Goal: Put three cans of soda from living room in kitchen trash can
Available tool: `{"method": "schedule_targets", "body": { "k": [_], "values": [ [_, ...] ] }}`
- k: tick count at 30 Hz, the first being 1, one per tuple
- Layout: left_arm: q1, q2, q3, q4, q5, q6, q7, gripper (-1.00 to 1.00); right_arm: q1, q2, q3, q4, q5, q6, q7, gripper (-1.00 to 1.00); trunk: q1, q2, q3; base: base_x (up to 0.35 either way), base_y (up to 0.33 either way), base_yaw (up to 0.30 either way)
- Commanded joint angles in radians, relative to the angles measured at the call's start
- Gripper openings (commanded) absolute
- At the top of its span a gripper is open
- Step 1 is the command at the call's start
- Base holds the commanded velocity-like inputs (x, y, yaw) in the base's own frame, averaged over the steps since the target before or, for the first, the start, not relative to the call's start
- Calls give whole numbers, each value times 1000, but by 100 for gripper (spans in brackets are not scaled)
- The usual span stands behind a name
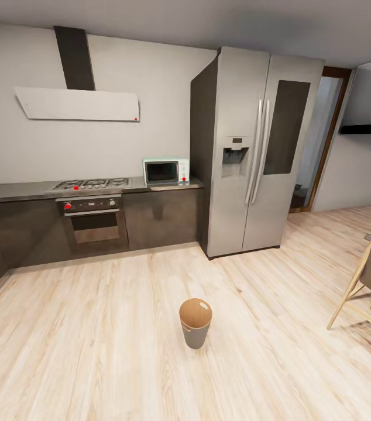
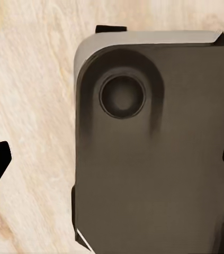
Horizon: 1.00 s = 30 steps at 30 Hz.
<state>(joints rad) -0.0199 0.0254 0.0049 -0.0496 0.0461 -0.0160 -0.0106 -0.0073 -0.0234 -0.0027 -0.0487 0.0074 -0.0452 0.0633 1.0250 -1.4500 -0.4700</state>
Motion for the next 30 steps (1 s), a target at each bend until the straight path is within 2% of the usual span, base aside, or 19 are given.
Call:
{"method": "schedule_targets", "body": {
  "k": [1, 4, 5, 7, 8, 9, 10, 11, 12, 17, 18, 21, 23, 30],
  "values": [
    [0, 1, 0, -6, 6, 0, 1, 100, 0, -1, 1, -6, 1, -6, 6, 100, 0, 0, 0, 0, 0, 0],
    [2, 2, 1, -23, 23, 2, 3, 100, -1, -4, 3, -23, 3, -23, 23, 100, 0, 0, 0, 0, 0, 0],
    [6, 2, 0, -556, 28, 3, 4, 100, -1, -6, 7, -441, 4, -74, 50, 100, 0, 0, 0, 0, 0, 0],
    [7, 2, -1, -661, 29, 4, 5, 100, 0, -6, 9, -509, 5, -73, 53, 100, 0, 0, 0, 0, 0, 0],
    [7, 2, -1, -661, 29, 4, 5, 100, 0, -6, 9, -509, 5, -73, 53, 100, 0, 0, 0, 0, 0, 0],
    [9, 2, -1, -714, 29, 5, 5, 100, 0, -6, 9, -543, 5, -72, 54, 100, 0, 0, 0, 0, 0, 0],
    [16, 3, -1, -826, 28, 13, 5, 100, 1, -7, 10, -616, 6, -70, 55, 100, 0, 0, 0, 0, 0, 0],
    [21, 3, -1, -879, 28, 21, 5, 100, 1, -7, 10, -652, 6, -69, 56, 100, 0, 0, 0, 0, 0, 0],
    [31, 3, -2, -985, 26, 44, 6, 100, 2, -7, 11, -729, 6, -68, 59, 100, 0, 0, 0, 0, 0, 0],
    [75, 4, -4, -1232, 16, 88, 6, 100, 8, -7, 18, -980, 6, -51, 86, 100, 0, 0, 0, 0, 0, 0],
    [98, 4, -5, -1319, 15, 97, 6, 100, 17, -7, 19, -1095, 7, -27, 102, 100, 0, 0, 0, 0, 0, 0],
    [131, 4, -5, -1419, 11, 105, 7, 100, 50, -8, 21, -1267, 7, 32, 128, 100, 0, 0, 0, 0, 0, 0],
    [170, 5, -4, -1501, 7, 107, 6, 100, 115, -7, 23, -1450, 8, 92, 175, 100, 0, 0, 0, 0, 0, 0],
    [188, 8, -2, -1528, 7, 89, -5, 100, 150, -7, 12, -1509, 6, 101, 209, 100, 0, 0, 0, 0, 0, 0]
  ]
}}
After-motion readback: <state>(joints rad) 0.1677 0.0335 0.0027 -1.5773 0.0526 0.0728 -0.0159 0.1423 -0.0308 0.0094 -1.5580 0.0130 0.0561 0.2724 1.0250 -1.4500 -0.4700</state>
